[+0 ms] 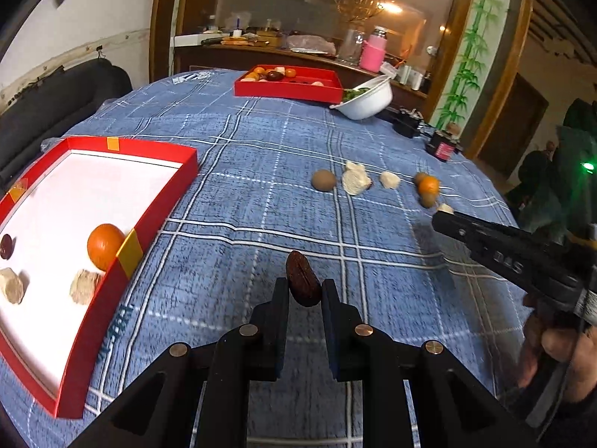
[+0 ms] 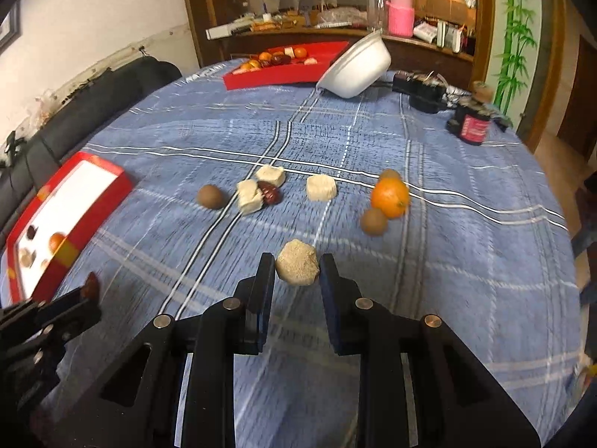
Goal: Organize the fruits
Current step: 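Grasp a beige round ball with the right tool while the left tool grasps another date, then carry the beige ball and date with both tools over the red box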
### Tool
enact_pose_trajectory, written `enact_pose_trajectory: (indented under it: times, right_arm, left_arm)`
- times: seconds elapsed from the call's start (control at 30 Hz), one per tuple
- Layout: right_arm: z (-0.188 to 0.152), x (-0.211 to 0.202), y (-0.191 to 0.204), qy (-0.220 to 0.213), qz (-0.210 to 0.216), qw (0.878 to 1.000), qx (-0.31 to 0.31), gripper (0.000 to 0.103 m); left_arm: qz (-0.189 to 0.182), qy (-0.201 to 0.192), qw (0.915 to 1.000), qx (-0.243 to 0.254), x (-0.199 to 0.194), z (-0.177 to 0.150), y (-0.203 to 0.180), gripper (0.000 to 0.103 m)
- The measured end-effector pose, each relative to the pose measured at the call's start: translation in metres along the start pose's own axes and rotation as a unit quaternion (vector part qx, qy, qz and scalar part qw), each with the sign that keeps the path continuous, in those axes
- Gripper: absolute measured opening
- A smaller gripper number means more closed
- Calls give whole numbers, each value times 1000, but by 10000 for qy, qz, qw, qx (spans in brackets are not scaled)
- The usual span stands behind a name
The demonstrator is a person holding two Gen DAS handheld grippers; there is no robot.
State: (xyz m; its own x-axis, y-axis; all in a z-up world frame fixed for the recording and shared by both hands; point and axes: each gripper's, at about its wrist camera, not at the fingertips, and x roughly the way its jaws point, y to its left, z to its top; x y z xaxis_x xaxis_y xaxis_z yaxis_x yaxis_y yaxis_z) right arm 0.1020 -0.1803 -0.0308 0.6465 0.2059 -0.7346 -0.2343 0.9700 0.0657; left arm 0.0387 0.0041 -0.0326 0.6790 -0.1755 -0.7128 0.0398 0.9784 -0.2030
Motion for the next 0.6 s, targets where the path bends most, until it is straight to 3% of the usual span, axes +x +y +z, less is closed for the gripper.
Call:
enact_pose_trajectory:
  times: [0.23,0.6]
  right_arm:
    - [-30,-56,14,-405,159,9991,23,23]
    - [-59,-71,24,-399,246,9989,93,23]
  left_arm:
    - [-104,-240,9996,111,-24,-11,-3,17]
    - [-72,-305,9995,67,-39,-20,5,17]
